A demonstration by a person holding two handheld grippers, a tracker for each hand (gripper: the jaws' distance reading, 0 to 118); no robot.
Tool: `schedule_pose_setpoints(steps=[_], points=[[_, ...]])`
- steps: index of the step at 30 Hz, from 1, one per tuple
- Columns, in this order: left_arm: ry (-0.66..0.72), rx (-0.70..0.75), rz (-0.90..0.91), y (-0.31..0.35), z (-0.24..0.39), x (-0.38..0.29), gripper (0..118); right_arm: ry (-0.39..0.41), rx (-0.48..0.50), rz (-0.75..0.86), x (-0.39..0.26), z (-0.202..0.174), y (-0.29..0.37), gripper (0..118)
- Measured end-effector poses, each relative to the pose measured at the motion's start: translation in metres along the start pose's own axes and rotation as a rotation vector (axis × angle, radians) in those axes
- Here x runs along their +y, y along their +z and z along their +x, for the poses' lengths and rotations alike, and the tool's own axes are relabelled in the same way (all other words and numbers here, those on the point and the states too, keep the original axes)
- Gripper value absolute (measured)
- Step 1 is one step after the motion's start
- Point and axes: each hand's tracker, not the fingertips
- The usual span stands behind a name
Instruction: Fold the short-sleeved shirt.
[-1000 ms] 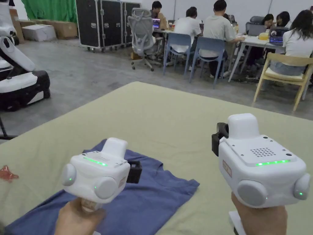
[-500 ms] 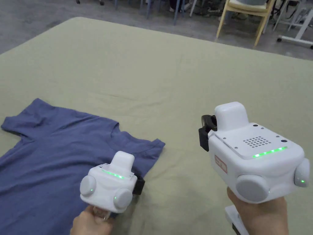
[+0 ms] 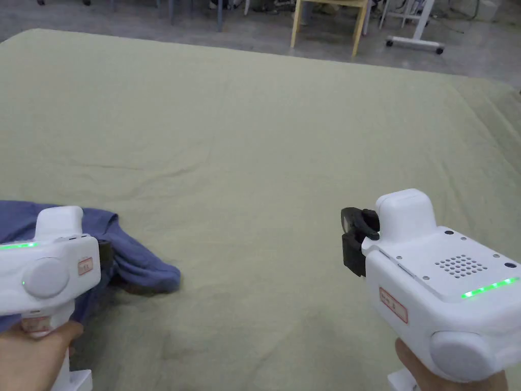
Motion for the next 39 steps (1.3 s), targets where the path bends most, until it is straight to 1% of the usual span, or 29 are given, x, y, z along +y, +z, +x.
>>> schedule_pose_setpoints(steps=[1,2,3,4,6,9,10,13,15,17,20,21,22,24,25,28,31,32,33,34,35,36,39], points=[[-0.044,0.032,0.022,0.008,0.017,0.012,2,0.012,-0.036,0.005,0.0,0.012,0.009,2],[-0.116,0.047,0.033,0.016,0.036,0.027,2,0.029,-0.078,0.013,0.0,0.025,0.021,2],[-0.182,0.037,0.063,0.025,0.056,0.039,2,0.044,-0.122,0.018,0.002,0.038,0.035,2],[-0.215,-0.011,0.098,0.038,0.077,0.048,1,0.039,-0.149,0.031,0.002,0.05,0.048,2],[-0.251,-0.167,0.151,0.058,0.127,0.065,1,0.01,-0.204,0.066,0.002,0.079,0.082,2],[-0.413,-0.348,0.207,0.09,0.226,0.075,1,-0.016,-0.315,0.096,0.001,0.114,0.134,2],[-0.47,-0.428,0.186,0.098,0.261,0.07,1,-0.015,-0.348,0.1,0.001,0.124,0.15,2],[-0.687,-0.633,0.119,0.111,0.364,0.034,1,-0.017,-0.466,0.118,-0.006,0.152,0.201,2],[-0.784,-0.771,0.047,0.124,0.426,-0.008,1,-0.048,-0.546,0.125,-0.013,0.169,0.235,2],[-0.863,-0.876,-0.016,0.136,0.472,-0.049,1,-0.083,-0.604,0.128,-0.019,0.185,0.263,2],[-0.984,-1.036,-0.115,0.153,0.52,-0.112,1,-0.073,-0.698,0.126,-0.029,0.2,0.287,2],[-1.04,-1.059,-0.155,0.158,0.533,-0.131,1,-0.074,-0.699,0.122,-0.032,0.204,0.29,2],[-1.094,-1.047,-0.185,0.161,0.541,-0.146,1,-0.076,-0.695,0.117,-0.034,0.208,0.291,2],[-1.208,-0.953,-0.203,0.164,0.548,-0.181,1,-0.082,-0.68,0.101,-0.039,0.21,0.287,2],[-1.228,-0.924,-0.212,0.158,0.547,-0.191,1,-0.082,-0.676,0.099,-0.042,0.21,0.284,2],[-1.162,-0.877,-0.311,0.133,0.539,-0.212,1,-0.118,-0.628,0.097,-0.051,0.209,0.271,2],[-1.145,-0.814,-0.337,0.117,0.534,-0.219,1,-0.118,-0.598,0.08,-0.055,0.204,0.257,2],[-1.106,-0.813,-0.364,0.11,0.533,-0.219,6,-0.119,-0.59,0.076,-0.055,0.202,0.253,2],[-1.029,-0.856,-0.412,0.103,0.53,-0.215,20,-0.118,-0.576,0.071,-0.055,0.2,0.249,2],[-0.935,-0.901,-0.457,0.099,0.526,-0.209,53,-0.12,-0.567,0.066,-0.054,0.199,0.246,2],[-0.853,-0.923,-0.494,0.099,0.521,-0.201,71,-0.127,-0.554,0.059,-0.053,0.198,0.244,2],[-0.811,-0.926,-0.488,0.099,0.514,-0.192,75,-0.135,-0.54,0.057,-0.051,0.197,0.241,2],[-0.734,-0.939,-0.35,0.12,0.465,-0.145,75,-0.143,-0.504,0.056,-0.047,0.193,0.233,2]])
